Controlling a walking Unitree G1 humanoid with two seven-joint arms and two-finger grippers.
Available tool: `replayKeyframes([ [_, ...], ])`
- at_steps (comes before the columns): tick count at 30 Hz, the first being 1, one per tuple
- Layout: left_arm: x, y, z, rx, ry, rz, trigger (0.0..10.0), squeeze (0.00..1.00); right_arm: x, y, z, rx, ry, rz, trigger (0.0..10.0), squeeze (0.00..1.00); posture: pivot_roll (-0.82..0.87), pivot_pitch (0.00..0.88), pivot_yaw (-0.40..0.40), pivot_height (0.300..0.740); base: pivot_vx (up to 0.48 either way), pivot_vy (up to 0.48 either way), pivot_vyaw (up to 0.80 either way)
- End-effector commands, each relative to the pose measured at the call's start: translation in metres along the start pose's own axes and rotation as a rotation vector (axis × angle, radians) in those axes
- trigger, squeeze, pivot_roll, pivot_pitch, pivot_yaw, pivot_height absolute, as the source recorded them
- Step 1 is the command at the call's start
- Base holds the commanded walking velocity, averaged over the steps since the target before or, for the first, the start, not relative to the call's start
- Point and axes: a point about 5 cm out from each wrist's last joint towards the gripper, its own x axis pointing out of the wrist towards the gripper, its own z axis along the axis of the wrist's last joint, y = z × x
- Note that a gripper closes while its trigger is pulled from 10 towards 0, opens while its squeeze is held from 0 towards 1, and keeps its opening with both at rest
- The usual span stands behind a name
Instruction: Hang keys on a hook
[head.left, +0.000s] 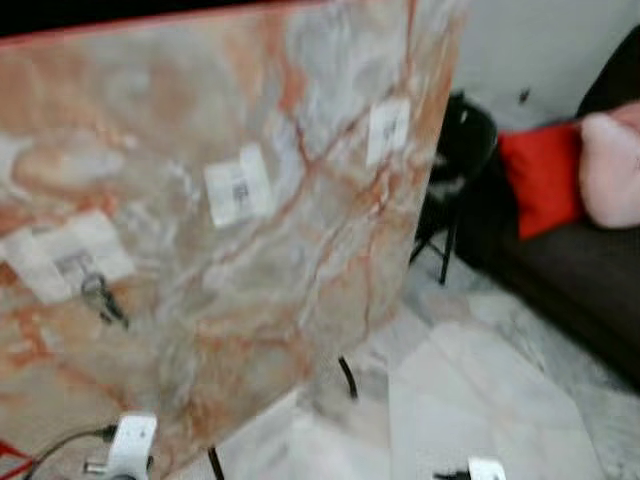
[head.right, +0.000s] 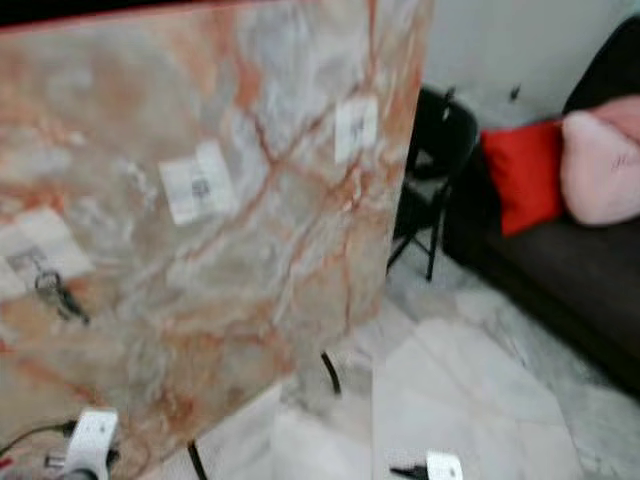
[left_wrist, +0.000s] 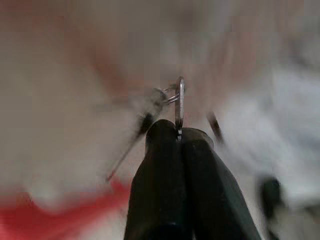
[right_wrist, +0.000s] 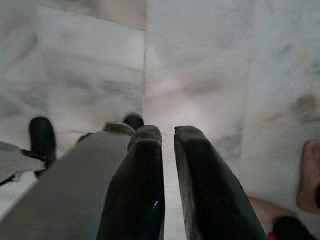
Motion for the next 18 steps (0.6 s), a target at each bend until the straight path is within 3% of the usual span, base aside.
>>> replayKeyframes([
  [1,0.003,0.002,0.023,0.089,-0.116,-0.037,10.0,0.00,-0.001,-0.008,-0.005,-0.013,0.021,-0.017,10.0,0.00,0.11,0.000,-0.055,0.726,0.000,0.000,0.00],
  [3,-0.001,0.008,0.065,0.105,-0.311,-0.086,10.0,0.00,-0.002,-0.009,-0.004,-0.024,0.021,-0.012,10.0,0.00,0.12,0.000,-0.065,0.726,0.000,0.000,0.00],
  [5,-0.003,0.004,0.074,0.115,-0.348,-0.120,10.0,0.00,-0.002,-0.009,-0.004,-0.024,0.020,-0.012,10.0,0.00,0.12,0.000,-0.065,0.726,0.000,0.000,0.00],
  [7,-0.018,-0.020,0.099,0.199,-0.464,-0.272,10.0,0.00,-0.002,-0.010,-0.004,-0.024,0.019,-0.016,10.0,0.00,0.12,0.000,-0.063,0.726,0.000,0.000,0.00],
  [8,-0.021,-0.023,0.106,0.203,-0.493,-0.285,10.0,0.00,-0.001,-0.010,-0.003,-0.022,0.019,-0.018,10.0,0.00,0.11,0.000,-0.062,0.726,0.000,0.000,0.00],
  [10,-0.027,-0.029,0.126,0.179,-0.571,-0.302,10.0,0.00,-0.001,-0.010,-0.003,-0.020,0.019,-0.020,10.0,0.00,0.11,0.000,-0.060,0.726,0.000,0.000,0.00],
  [11,-0.027,-0.029,0.126,0.179,-0.571,-0.302,10.0,0.00,-0.001,-0.010,-0.003,-0.020,0.019,-0.020,10.0,0.00,0.11,0.000,-0.060,0.726,0.000,0.000,0.00],
  [13,-0.034,-0.037,0.156,0.145,-0.671,-0.302,10.0,0.00,-0.001,-0.010,-0.003,-0.024,0.020,-0.020,10.0,0.00,0.11,0.000,-0.060,0.726,0.000,0.000,0.00],
  [18,-0.051,-0.053,0.202,0.082,-0.818,-0.327,10.0,0.00,-0.001,-0.009,-0.002,-0.031,0.016,-0.016,10.0,0.00,0.09,0.000,-0.056,0.726,0.000,0.000,0.00],
])
